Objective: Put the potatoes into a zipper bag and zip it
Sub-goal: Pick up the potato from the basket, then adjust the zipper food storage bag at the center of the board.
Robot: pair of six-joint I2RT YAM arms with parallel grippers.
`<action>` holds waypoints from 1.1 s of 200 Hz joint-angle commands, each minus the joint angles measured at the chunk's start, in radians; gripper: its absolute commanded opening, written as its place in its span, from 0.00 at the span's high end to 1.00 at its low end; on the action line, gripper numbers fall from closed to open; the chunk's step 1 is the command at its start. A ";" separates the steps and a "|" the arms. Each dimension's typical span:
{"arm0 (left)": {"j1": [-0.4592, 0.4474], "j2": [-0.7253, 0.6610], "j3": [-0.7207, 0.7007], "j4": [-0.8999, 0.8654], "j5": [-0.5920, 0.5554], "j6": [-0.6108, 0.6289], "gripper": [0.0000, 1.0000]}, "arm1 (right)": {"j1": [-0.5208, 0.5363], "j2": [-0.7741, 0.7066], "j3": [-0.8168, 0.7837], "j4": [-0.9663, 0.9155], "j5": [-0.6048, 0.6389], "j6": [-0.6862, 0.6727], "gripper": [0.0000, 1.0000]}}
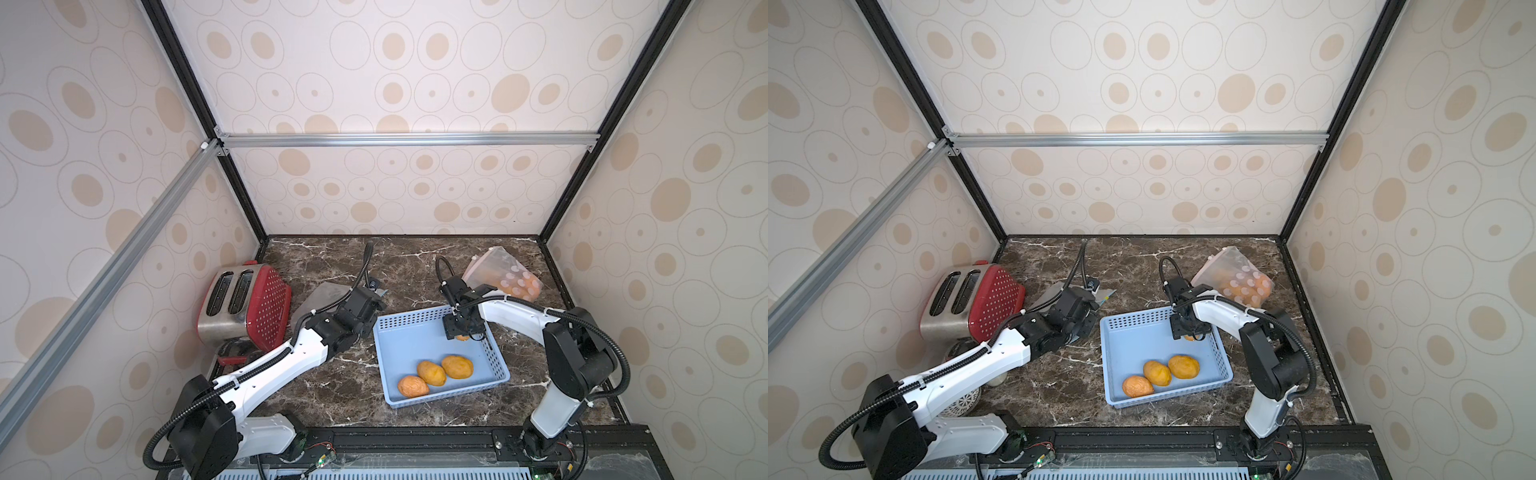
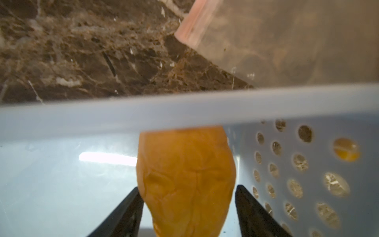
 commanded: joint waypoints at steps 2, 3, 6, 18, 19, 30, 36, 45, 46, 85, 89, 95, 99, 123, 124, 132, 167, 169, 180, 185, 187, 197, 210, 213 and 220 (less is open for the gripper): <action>-0.001 0.000 0.001 -0.009 -0.005 -0.010 1.00 | -0.004 0.025 0.026 -0.009 0.024 -0.013 0.32; -0.002 0.000 0.001 -0.009 -0.005 -0.011 1.00 | -0.004 0.025 0.026 -0.009 0.024 -0.015 0.33; -0.001 0.000 0.001 -0.009 -0.005 -0.011 1.00 | -0.004 0.026 0.026 -0.009 0.025 -0.017 0.34; 0.000 0.000 0.000 -0.009 -0.004 -0.011 1.00 | -0.004 0.027 0.024 -0.001 0.022 -0.023 0.39; -0.001 0.000 0.001 -0.008 -0.004 -0.011 1.00 | -0.004 0.027 0.024 -0.001 0.022 -0.023 0.40; -0.001 0.000 0.001 -0.008 -0.006 -0.011 1.00 | -0.004 0.029 0.024 0.003 0.016 -0.029 0.45; -0.001 -0.001 0.000 -0.008 -0.005 -0.011 1.00 | -0.004 0.029 0.022 0.004 0.010 -0.032 0.48; -0.001 0.000 -0.002 -0.008 -0.007 -0.011 1.00 | -0.004 0.024 0.020 0.010 -0.005 -0.035 0.52; 0.000 0.000 -0.002 -0.008 -0.007 -0.011 1.00 | -0.003 0.023 0.019 0.011 -0.007 -0.036 0.53; -0.001 -0.005 0.001 -0.008 -0.009 -0.011 1.00 | 0.004 -0.060 -0.026 0.046 -0.064 -0.036 0.58; -0.001 -0.006 0.000 -0.008 -0.009 -0.013 1.00 | 0.006 -0.074 -0.030 0.048 -0.069 -0.037 0.59; -0.002 -0.009 0.001 -0.007 -0.009 -0.012 1.00 | 0.011 -0.095 -0.037 0.053 -0.079 -0.038 0.59; -0.001 -0.012 0.000 -0.006 -0.009 -0.013 1.00 | 0.014 -0.112 -0.042 0.058 -0.086 -0.041 0.59; -0.002 -0.029 -0.002 0.002 0.003 -0.013 1.00 | 0.041 -0.216 -0.073 0.100 -0.128 -0.041 0.61; -0.001 -0.031 -0.002 0.002 0.004 -0.013 1.00 | 0.042 -0.221 -0.074 0.102 -0.130 -0.041 0.61; -0.001 -0.035 -0.002 0.003 0.012 -0.012 1.00 | 0.053 -0.255 -0.084 0.116 -0.148 -0.037 0.62; -0.001 -0.064 -0.005 0.024 0.079 -0.013 1.00 | 0.122 -0.408 -0.132 0.219 -0.232 -0.018 0.64; -0.001 -0.066 -0.005 0.025 0.084 -0.013 1.00 | 0.129 -0.414 -0.133 0.227 -0.235 -0.017 0.64; -0.001 -0.077 -0.009 0.035 0.110 -0.014 1.00 | 0.159 -0.445 -0.136 0.259 -0.249 -0.012 0.64; -0.001 -0.083 -0.009 0.039 0.121 -0.013 1.00 | 0.175 -0.456 -0.138 0.273 -0.254 -0.011 0.64; -0.002 -0.084 -0.008 0.040 0.125 -0.014 1.00 | 0.181 -0.461 -0.139 0.281 -0.255 -0.008 0.64; -0.001 -0.093 -0.012 0.049 0.145 -0.019 1.00 | 0.210 -0.480 -0.143 0.315 -0.266 -0.003 0.65; 0.000 -0.101 -0.015 0.063 0.183 -0.020 1.00 | 0.246 -0.507 -0.157 0.371 -0.278 0.008 0.65; -0.001 -0.103 -0.014 0.067 0.192 -0.021 1.00 | 0.254 -0.511 -0.160 0.385 -0.282 0.010 0.65; -0.001 -0.104 -0.012 0.074 0.210 -0.025 1.00 | 0.270 -0.521 -0.169 0.418 -0.284 0.015 0.65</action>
